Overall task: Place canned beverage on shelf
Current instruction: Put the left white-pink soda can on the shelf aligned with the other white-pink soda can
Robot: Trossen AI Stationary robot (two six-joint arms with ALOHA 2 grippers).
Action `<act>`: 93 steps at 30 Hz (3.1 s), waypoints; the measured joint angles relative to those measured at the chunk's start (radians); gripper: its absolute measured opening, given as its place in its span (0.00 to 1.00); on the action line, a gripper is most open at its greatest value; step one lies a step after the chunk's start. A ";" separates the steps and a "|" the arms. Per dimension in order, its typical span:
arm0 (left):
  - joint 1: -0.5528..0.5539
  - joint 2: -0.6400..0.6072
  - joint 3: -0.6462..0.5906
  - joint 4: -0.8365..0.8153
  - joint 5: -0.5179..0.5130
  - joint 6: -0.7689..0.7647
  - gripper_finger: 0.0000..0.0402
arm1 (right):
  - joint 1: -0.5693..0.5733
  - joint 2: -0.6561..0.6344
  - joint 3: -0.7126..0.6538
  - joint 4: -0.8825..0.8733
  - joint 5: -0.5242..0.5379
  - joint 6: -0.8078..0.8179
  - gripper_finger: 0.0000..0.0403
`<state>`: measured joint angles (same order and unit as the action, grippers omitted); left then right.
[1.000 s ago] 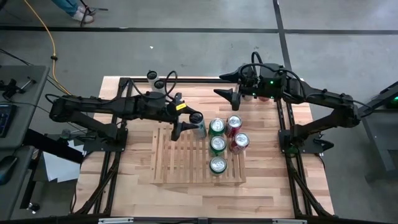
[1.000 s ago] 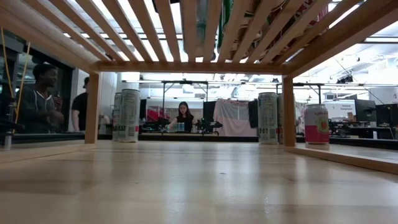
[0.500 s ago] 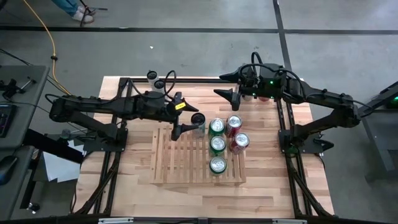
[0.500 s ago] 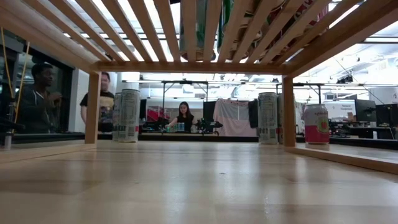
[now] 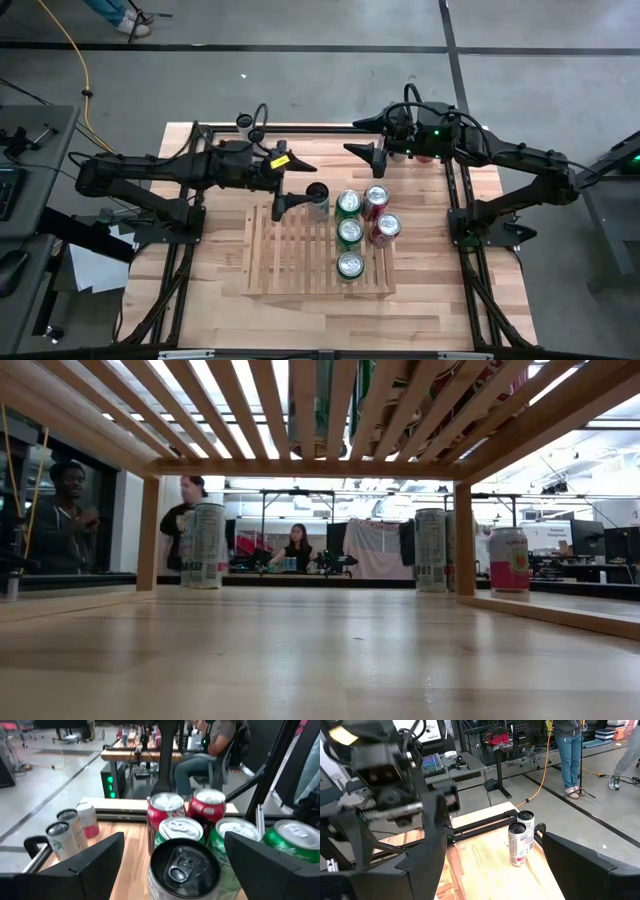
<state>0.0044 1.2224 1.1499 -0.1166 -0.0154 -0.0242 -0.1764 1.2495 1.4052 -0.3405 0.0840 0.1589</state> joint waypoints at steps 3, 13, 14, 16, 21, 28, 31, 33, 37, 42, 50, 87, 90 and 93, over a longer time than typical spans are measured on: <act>0.003 -0.020 0.032 -0.019 0.000 0.009 0.83 | 0.000 0.000 0.000 0.000 -0.001 0.000 0.78; 0.104 -0.122 0.115 -0.264 -0.179 -0.053 0.83 | -0.008 0.000 0.000 -0.054 0.151 0.094 0.78; 0.124 -0.129 0.115 -0.289 -0.179 -0.079 0.83 | -0.011 0.000 0.000 -0.074 0.167 0.106 0.78; 0.160 -0.143 0.115 -0.334 -0.179 -0.132 0.83 | -0.024 0.000 0.000 -0.115 0.175 0.134 0.78; 0.250 -0.152 0.115 -0.389 -0.180 -0.233 0.83 | -0.043 0.000 0.000 -0.182 0.176 0.158 0.78; 0.382 -0.123 0.098 -0.491 -0.236 -0.368 0.83 | -0.060 0.000 0.000 -0.187 0.175 0.159 0.78; 0.445 -0.114 0.055 -0.531 -0.286 -0.431 0.83 | -0.060 0.000 0.000 -0.187 0.175 0.159 0.78; 0.490 -0.108 0.014 -0.543 -0.293 -0.460 0.83 | -0.060 0.000 0.000 -0.187 0.175 0.159 0.78; 0.576 -0.107 -0.083 -0.532 -0.292 -0.542 0.83 | -0.060 0.000 0.000 -0.187 0.178 0.159 0.78; 0.681 -0.104 -0.173 -0.488 -0.247 -0.599 0.83 | -0.064 0.000 0.000 -0.189 0.205 0.181 0.78; 0.781 0.028 -0.115 -0.516 -0.058 -0.423 0.82 | -0.086 0.000 0.000 -0.206 0.205 0.226 0.77; 0.721 0.046 -0.032 -0.887 -0.116 -0.471 0.56 | -0.088 0.001 0.000 -0.299 0.205 0.226 0.78; 0.677 -0.001 -0.033 -0.892 -0.194 -0.608 0.56 | -0.088 0.001 0.000 -0.299 0.205 0.225 0.78; 0.627 -0.028 -0.031 -0.867 -0.258 -0.727 0.56 | -0.088 0.001 0.000 -0.299 0.205 0.225 0.78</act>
<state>0.6317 1.1941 1.1191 -0.9836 -0.2739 -0.7510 -0.2642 1.2503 1.4051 -0.6396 0.2893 0.3843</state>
